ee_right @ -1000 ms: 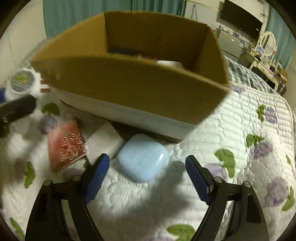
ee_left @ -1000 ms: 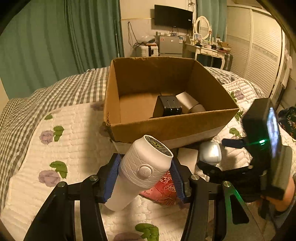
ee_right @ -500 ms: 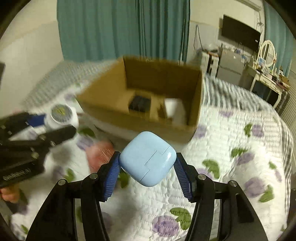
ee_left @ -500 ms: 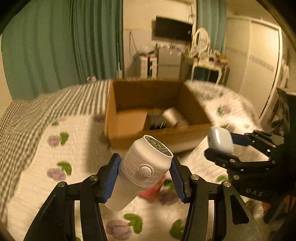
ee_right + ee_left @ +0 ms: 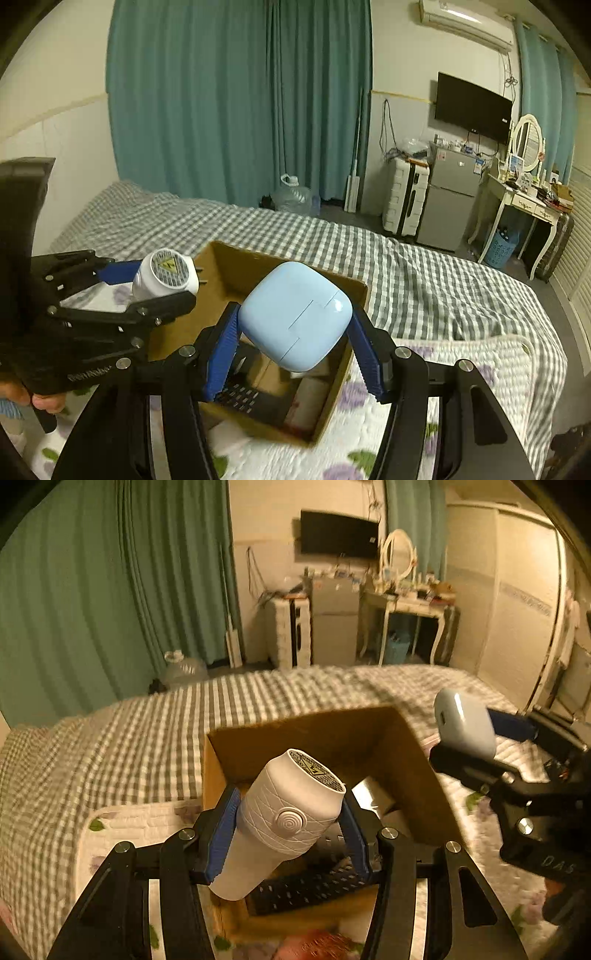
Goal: Organize rigid objects
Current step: 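Lower the hair dryer and earbud case into the box and open both tools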
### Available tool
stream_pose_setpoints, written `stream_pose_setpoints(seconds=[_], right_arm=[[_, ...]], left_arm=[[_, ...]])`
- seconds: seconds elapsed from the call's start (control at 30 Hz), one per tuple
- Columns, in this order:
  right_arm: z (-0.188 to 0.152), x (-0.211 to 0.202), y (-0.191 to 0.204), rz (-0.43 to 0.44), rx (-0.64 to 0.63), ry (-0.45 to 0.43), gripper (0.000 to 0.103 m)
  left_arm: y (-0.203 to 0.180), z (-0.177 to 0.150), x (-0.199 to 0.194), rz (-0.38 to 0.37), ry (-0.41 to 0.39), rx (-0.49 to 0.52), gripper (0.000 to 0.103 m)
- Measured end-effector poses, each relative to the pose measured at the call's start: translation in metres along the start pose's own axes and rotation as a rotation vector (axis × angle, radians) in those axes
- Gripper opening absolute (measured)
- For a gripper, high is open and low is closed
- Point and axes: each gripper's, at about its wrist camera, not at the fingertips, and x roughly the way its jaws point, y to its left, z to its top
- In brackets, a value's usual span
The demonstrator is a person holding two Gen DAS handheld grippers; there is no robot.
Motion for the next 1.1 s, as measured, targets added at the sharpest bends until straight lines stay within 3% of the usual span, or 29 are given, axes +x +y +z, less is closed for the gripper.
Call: stream_pose_setpoints(seconds=[0.17,0.3,0.33,0.4,0.6,0.7,0.93,1.1], right_arm=[[-0.021,0.047,-0.006,-0.004,0.004,0.062,0.058],[-0.031,0.071,-0.014,0.011,0.030,0.098,0.059],[-0.033,0.070,-0.015,0.008,0.035,0.093,0.066],[-0.032,0.061,-0.016,0.000,0.038,0.074,0.078],[-0.040,0.002,-0.020,-0.042,0.067,-0.038,0.086],[-0.057,-0.033,-0.023,-0.065,0.109,-0.086,0.088],[-0.097,-0.071,-0.016,-0.068,0.155,-0.084,0.089],[-0.120,-0.062,-0.005,-0.064,0.157,-0.013,0.094]], left_arm=[[0.002,-0.016,0.038,0.005,-0.012,0.018,0.054],[0.002,-0.014,0.039,-0.025,-0.049,0.014,0.057],[0.003,-0.014,0.038,-0.030,-0.044,0.013,0.058],[0.003,-0.015,0.032,-0.021,-0.034,0.011,0.059],[0.006,-0.024,-0.020,0.010,-0.075,-0.026,0.062],[0.005,-0.032,-0.056,0.031,-0.134,-0.033,0.064],[0.002,-0.082,-0.094,0.042,-0.159,-0.049,0.066],[0.000,-0.121,-0.072,-0.034,-0.073,-0.081,0.066]])
